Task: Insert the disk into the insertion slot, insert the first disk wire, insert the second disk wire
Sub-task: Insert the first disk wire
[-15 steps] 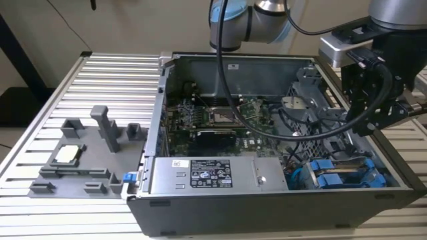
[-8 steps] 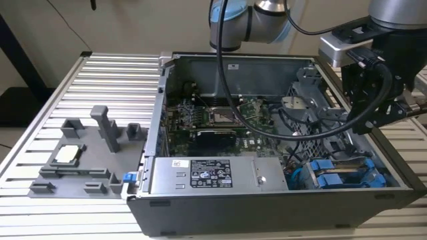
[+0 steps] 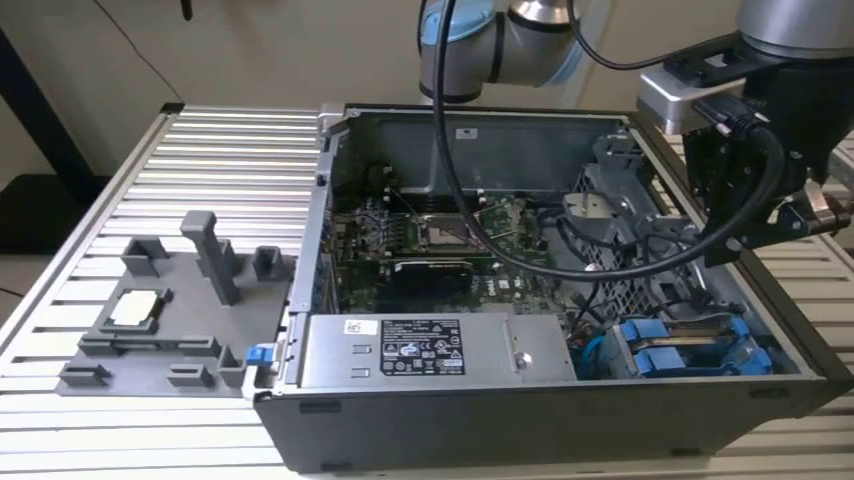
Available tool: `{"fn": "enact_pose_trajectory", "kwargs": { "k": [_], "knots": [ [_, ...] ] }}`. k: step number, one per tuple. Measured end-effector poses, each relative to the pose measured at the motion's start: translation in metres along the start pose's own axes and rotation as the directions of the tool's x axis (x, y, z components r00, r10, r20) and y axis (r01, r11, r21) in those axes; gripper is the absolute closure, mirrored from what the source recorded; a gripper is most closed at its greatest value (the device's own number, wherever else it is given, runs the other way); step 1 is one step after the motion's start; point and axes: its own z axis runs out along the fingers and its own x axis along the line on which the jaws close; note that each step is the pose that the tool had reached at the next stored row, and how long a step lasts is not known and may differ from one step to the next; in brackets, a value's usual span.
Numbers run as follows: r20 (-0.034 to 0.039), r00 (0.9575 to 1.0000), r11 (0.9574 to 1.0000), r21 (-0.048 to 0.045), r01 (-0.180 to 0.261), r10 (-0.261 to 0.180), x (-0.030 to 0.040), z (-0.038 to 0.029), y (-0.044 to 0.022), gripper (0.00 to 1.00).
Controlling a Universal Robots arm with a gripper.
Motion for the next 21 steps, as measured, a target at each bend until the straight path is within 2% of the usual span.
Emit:
{"fn": "enact_pose_trajectory", "kwargs": {
  "k": [3, 6, 8, 16, 21],
  "knots": [
    [-0.0004, 1.0, 1.0, 0.0, 0.0, 0.0, -0.0001, 0.0001, 0.0, 0.81],
    [-0.0062, 1.0, 1.0, -0.0027, 0.002, -0.002, 0.0001, 0.0007, -0.0005, 0.81],
    [-0.0105, 0.9999, 0.9999, -0.0108, 0.003, -0.003, 0.0014, 0.0015, -0.0019, 0.81],
    [-0.0099, 0.9999, 0.9992, -0.0391, 0.005, -0.005, 0.0163, 0.0062, -0.0062, 0.81],
    [-0.0072, 1.0, 0.9976, -0.0694, 0.006, -0.007, 0.0211, 0.0099, -0.01, 0.81]
  ]
}}
